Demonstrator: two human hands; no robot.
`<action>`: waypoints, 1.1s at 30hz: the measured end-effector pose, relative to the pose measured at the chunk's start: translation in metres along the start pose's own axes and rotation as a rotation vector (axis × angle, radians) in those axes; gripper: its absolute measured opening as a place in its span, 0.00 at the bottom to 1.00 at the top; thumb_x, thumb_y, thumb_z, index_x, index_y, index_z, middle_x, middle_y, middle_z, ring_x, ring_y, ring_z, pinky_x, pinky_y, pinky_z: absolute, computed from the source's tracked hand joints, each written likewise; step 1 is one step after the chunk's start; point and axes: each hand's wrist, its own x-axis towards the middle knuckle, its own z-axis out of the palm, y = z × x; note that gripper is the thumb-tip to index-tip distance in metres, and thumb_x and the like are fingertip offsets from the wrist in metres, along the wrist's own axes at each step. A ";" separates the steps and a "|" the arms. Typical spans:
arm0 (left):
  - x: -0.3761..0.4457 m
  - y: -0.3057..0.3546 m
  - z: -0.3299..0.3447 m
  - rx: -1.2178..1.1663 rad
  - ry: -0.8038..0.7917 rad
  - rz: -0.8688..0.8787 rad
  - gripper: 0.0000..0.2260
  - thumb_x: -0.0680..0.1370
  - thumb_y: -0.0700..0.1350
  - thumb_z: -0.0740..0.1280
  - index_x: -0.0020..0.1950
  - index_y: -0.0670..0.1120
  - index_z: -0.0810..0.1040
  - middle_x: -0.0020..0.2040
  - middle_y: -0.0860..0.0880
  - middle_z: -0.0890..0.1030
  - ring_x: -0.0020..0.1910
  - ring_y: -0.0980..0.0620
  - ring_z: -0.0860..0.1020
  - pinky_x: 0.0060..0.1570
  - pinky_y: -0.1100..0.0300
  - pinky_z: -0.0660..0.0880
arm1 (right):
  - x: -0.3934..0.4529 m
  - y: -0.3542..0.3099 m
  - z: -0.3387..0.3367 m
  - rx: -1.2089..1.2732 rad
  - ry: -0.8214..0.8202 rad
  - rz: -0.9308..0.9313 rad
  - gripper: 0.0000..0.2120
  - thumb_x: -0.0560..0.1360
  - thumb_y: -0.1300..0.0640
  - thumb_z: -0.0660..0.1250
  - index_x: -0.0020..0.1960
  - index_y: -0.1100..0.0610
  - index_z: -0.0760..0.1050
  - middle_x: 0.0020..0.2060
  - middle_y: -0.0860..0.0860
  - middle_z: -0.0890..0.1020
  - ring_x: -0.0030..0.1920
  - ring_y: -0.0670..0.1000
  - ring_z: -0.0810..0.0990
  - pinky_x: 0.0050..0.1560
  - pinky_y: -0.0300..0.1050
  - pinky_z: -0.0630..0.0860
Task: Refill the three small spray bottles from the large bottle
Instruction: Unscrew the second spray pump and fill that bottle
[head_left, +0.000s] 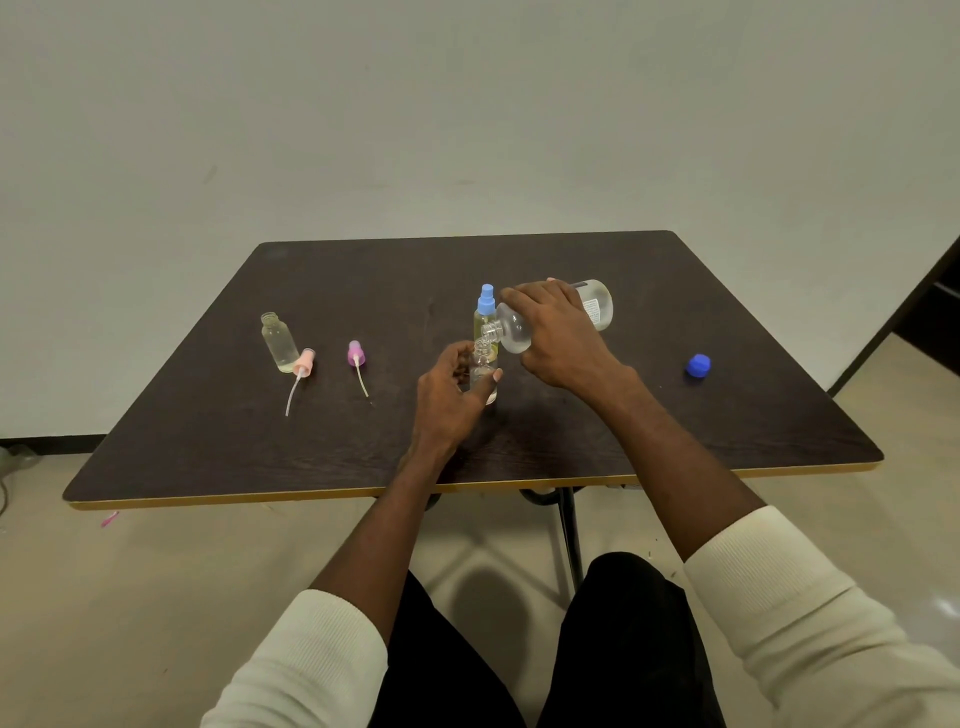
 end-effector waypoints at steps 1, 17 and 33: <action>0.000 0.000 0.000 -0.002 0.000 -0.001 0.17 0.75 0.45 0.75 0.62 0.49 0.77 0.51 0.55 0.83 0.50 0.61 0.82 0.51 0.65 0.78 | 0.000 0.000 0.000 0.003 -0.001 0.003 0.30 0.65 0.65 0.73 0.66 0.57 0.72 0.62 0.53 0.77 0.63 0.56 0.72 0.71 0.50 0.57; 0.002 -0.001 0.000 0.017 0.011 -0.017 0.17 0.75 0.46 0.75 0.63 0.49 0.77 0.52 0.54 0.84 0.51 0.61 0.81 0.52 0.67 0.77 | 0.001 -0.001 -0.001 0.006 -0.015 0.010 0.31 0.66 0.65 0.72 0.67 0.57 0.71 0.63 0.54 0.76 0.64 0.56 0.71 0.71 0.50 0.56; 0.001 -0.002 0.001 0.014 0.006 -0.009 0.17 0.75 0.45 0.75 0.62 0.48 0.77 0.52 0.55 0.83 0.51 0.62 0.81 0.51 0.68 0.77 | 0.000 -0.001 -0.002 0.000 -0.010 0.004 0.29 0.66 0.64 0.72 0.66 0.58 0.72 0.62 0.54 0.77 0.63 0.56 0.71 0.71 0.49 0.56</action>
